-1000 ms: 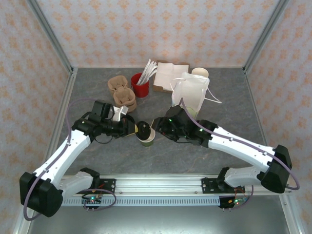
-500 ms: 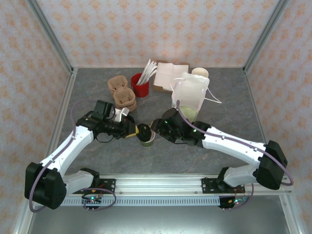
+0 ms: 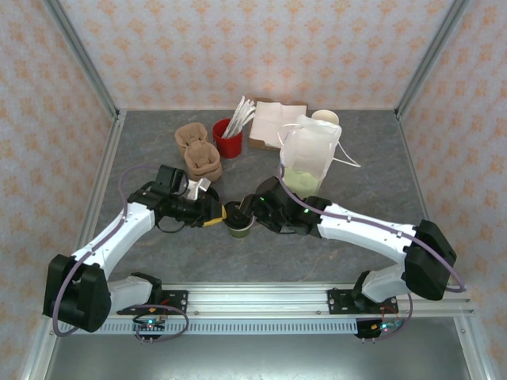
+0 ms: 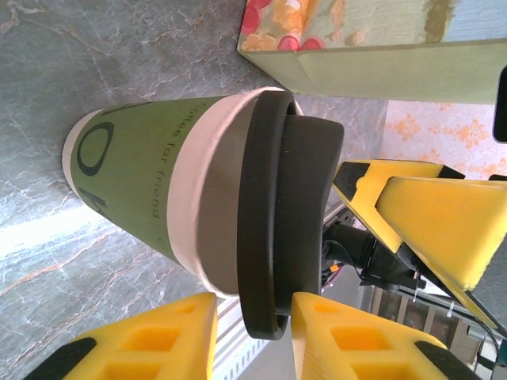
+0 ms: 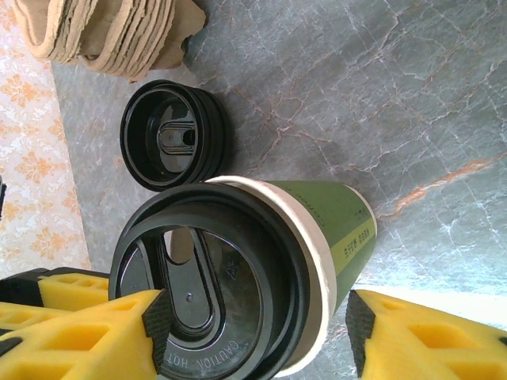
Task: Pack the takeout coffee
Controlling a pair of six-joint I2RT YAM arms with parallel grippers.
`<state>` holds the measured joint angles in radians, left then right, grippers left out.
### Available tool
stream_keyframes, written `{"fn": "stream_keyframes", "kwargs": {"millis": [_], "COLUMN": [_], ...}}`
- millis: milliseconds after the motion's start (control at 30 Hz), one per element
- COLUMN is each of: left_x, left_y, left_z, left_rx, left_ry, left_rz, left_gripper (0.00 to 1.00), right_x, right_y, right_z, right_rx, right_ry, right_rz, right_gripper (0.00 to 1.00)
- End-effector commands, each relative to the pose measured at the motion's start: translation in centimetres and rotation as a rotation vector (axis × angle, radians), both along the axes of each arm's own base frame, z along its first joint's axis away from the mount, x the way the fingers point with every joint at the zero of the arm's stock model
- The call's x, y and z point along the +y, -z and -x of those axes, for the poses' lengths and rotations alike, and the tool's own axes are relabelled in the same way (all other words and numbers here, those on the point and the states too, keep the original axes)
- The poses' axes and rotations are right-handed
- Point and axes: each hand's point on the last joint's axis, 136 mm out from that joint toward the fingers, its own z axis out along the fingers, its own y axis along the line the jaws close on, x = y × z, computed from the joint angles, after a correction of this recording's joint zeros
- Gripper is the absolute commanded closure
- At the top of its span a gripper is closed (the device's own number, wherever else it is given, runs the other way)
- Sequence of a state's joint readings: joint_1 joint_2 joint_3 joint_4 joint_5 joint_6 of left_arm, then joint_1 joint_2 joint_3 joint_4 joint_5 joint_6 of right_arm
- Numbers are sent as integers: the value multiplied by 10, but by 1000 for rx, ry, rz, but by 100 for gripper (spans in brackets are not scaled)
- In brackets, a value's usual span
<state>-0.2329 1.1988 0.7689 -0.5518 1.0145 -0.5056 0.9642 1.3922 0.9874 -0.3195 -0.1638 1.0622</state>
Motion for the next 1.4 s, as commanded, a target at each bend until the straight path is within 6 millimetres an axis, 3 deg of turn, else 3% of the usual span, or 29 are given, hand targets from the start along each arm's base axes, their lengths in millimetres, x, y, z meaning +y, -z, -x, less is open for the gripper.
{"fn": "stream_keyframes", "kwargs": {"millis": [0, 633, 1067, 1367], "left_x": [1, 3, 4, 5], "left_y": [3, 15, 10, 16], "left_z": [0, 4, -5, -9], "left_rx": [-11, 6, -28, -24], "left_ry": [18, 22, 23, 24], "left_rz": [9, -12, -30, -52], "left_gripper": [67, 66, 46, 49], "right_x": [10, 13, 6, -1], "right_y": [-11, -1, 10, 23], "right_z": [-7, -11, -9, -7], "right_rx": [-32, -29, -21, -18], "right_ry": [3, -3, -8, -16], "right_rz": [-19, 17, 72, 119], "right_gripper": [37, 37, 40, 47]}}
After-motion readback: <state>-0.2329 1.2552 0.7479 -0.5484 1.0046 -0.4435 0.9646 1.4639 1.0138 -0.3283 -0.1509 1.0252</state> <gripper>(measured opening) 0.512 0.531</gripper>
